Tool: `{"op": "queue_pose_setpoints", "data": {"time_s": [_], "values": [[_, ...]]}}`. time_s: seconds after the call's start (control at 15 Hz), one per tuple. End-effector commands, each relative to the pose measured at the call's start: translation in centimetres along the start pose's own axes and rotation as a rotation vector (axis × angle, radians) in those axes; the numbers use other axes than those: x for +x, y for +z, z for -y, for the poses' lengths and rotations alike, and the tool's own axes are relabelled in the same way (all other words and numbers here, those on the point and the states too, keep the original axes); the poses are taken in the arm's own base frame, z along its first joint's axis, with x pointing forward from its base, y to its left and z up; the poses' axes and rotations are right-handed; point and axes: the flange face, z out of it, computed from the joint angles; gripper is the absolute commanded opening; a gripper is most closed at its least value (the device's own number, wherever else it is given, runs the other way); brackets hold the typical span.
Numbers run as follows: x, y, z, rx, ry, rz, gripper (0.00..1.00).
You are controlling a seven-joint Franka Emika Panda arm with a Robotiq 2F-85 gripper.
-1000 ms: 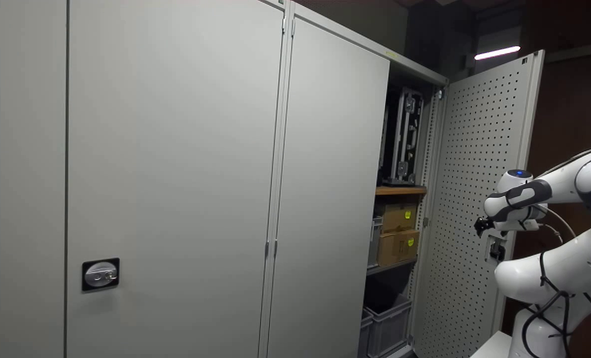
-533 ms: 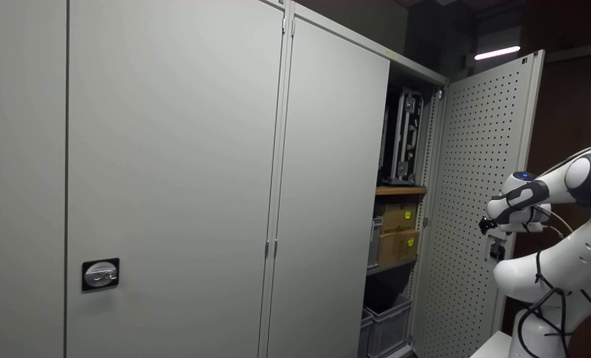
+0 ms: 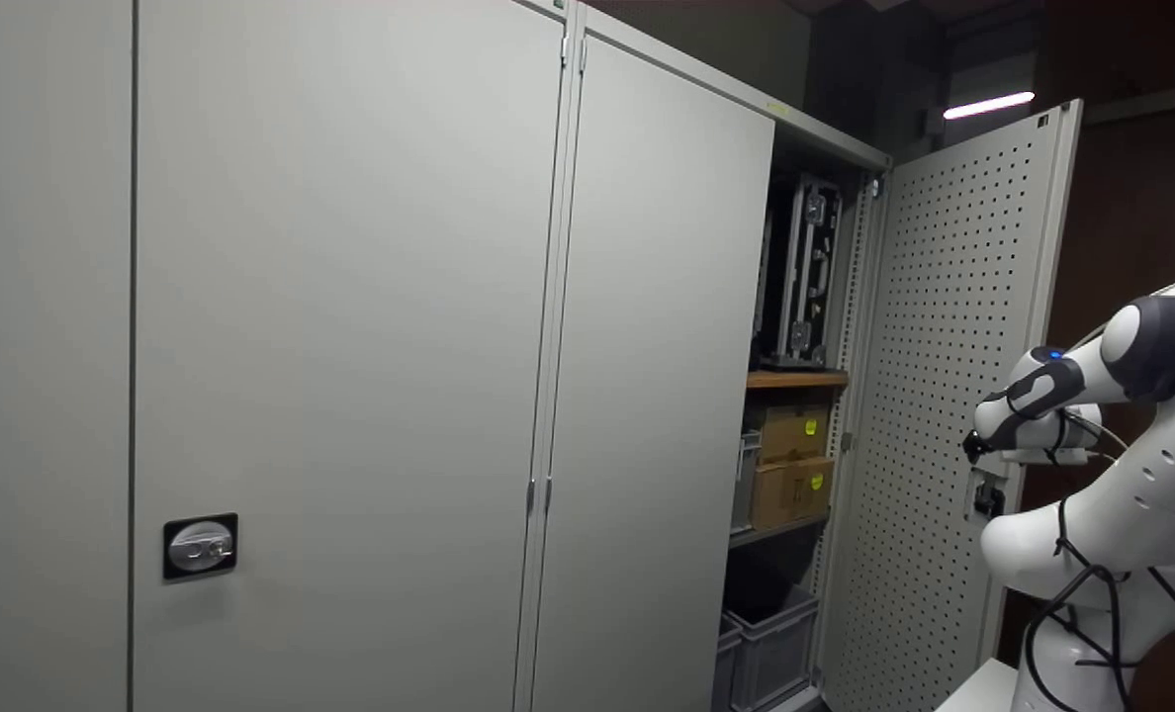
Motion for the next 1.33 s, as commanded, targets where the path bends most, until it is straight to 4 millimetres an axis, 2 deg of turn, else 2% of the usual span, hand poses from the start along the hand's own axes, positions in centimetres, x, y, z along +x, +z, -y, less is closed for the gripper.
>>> {"op": "queue_pose_setpoints", "data": {"time_s": [0.0,0.47,1.27], "values": [[1.0,0.9,-1.3,-0.012,-0.018,-0.038,1.00],[1.1,2.0,-2.9,-0.016,-0.075,-0.077,1.00],[-0.8,4.8,-6.1,-0.025,-0.114,-0.091,1.00]]}}
